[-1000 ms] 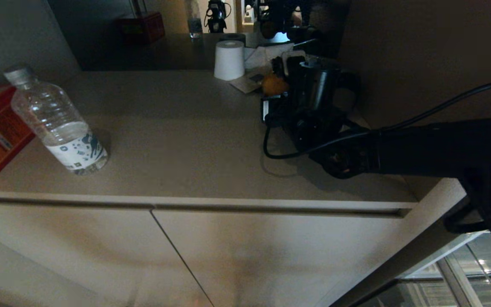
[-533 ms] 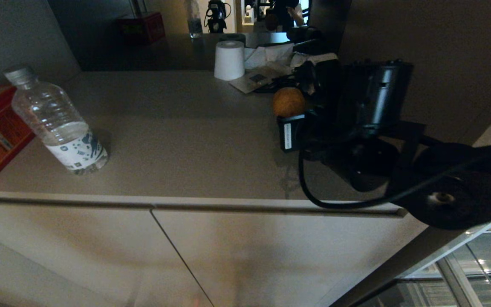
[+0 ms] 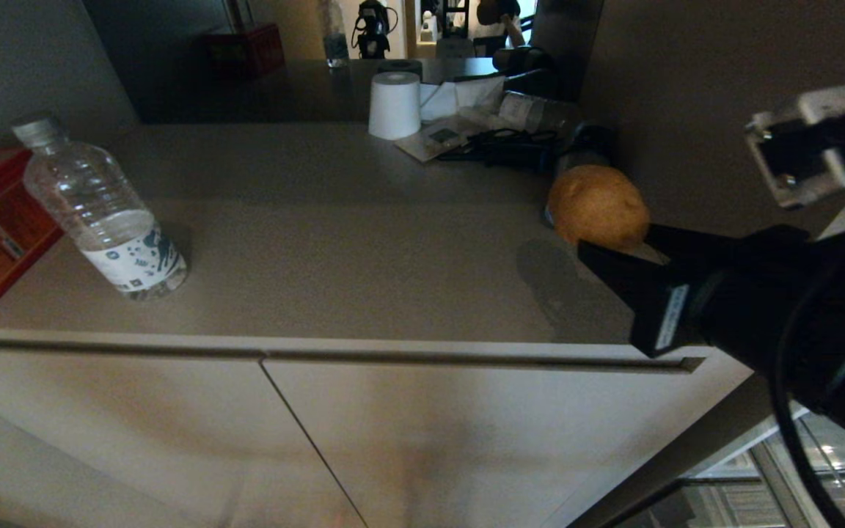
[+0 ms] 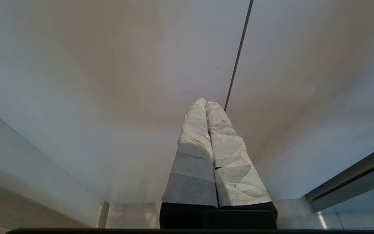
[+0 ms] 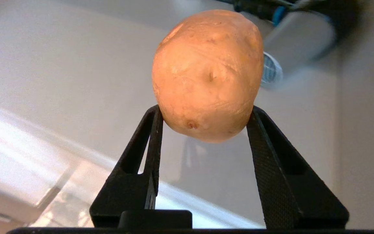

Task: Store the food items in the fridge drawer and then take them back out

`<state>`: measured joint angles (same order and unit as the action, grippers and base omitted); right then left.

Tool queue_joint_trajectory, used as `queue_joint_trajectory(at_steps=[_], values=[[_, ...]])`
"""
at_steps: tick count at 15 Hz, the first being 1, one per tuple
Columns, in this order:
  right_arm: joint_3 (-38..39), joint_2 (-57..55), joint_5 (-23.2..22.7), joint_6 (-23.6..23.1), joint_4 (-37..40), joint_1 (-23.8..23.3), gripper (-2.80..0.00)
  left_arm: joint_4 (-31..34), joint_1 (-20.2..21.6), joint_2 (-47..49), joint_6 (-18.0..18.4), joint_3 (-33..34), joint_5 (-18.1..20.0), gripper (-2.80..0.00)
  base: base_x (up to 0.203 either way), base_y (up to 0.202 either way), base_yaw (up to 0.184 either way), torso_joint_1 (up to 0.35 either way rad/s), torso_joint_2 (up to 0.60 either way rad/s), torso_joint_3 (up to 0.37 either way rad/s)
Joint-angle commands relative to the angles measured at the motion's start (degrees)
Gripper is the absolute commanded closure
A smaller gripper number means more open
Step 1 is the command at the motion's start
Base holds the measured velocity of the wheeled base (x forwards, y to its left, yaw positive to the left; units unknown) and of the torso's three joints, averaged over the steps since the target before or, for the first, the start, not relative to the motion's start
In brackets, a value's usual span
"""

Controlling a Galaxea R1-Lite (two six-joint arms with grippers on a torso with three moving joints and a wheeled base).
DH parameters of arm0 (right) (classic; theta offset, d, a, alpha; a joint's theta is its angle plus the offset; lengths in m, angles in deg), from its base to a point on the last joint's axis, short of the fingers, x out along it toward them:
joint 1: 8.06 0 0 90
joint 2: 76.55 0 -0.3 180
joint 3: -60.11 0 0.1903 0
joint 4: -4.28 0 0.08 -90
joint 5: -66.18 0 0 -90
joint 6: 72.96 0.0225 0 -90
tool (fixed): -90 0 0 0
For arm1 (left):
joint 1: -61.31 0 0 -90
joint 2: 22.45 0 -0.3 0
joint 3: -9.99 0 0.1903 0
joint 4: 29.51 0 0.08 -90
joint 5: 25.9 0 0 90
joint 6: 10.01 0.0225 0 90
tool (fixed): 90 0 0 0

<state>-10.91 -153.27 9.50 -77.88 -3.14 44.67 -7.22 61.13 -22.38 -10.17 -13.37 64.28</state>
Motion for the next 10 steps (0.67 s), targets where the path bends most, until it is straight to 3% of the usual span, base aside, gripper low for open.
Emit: queue_joint_trajectory(at_steps=[1, 5, 10], values=[[4.2, 7.6, 0.2, -0.1, -0.1, 0.8, 0.0, -0.1, 0.0, 0.0, 0.0, 0.5, 0.0, 0.0, 0.0, 0.0, 0.0, 0.0, 0.0, 0.0], [9.5, 11.1, 0.1, 0.8, -0.2, 2.6, 0.0, -0.1, 0.0, 0.0, 0.0, 0.6, 0.0, 0.0, 0.0, 0.0, 0.0, -0.001, 0.0, 0.024], [13.2, 11.2, 0.1, 3.1, -0.2, 5.5, 0.0, -0.1, 0.0, 0.0, 0.0, 0.6, 0.0, 0.0, 0.0, 0.0, 0.0, 0.005, 0.0, 0.179]])
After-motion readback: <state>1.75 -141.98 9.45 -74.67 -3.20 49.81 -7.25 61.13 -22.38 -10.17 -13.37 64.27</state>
